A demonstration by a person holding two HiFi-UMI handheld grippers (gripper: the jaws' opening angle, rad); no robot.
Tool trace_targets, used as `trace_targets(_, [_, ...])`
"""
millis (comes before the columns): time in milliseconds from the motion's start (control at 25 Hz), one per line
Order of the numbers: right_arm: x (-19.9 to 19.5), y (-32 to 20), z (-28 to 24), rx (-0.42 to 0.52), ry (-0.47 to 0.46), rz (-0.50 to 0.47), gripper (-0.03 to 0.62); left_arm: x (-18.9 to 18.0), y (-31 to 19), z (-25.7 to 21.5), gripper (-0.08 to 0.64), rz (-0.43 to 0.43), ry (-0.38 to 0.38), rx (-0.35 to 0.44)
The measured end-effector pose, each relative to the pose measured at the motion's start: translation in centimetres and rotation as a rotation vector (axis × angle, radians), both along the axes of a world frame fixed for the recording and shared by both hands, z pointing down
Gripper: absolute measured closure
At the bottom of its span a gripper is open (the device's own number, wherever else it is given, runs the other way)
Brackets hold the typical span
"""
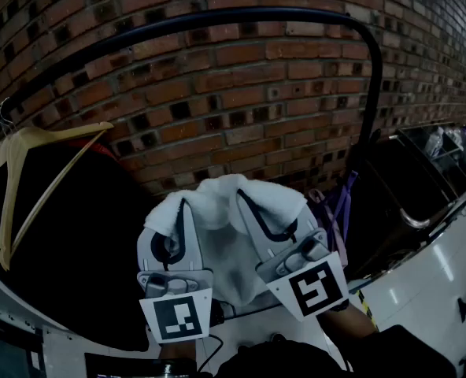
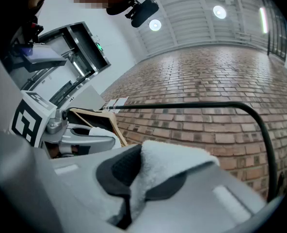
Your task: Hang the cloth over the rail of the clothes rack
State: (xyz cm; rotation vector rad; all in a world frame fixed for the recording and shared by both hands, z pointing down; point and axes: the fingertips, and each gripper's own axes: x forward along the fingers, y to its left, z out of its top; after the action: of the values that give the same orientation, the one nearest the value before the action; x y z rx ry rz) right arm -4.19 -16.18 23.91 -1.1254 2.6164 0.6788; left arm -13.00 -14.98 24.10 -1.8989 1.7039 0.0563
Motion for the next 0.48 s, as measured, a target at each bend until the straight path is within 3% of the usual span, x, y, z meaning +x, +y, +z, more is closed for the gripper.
trace_targets(160, [0.8,0.4,-5.6,0.119,0.056,-0.009,0.581,0.3,0.9,-6.2,0.545,-0.027,-0.209,0.116])
trace_targets(480, [2.9,1.8,-23.0,0.545,0.126,0.021,0.581,1.5,5.2,-25.1,0.545,-0.113,-0.549,0.503])
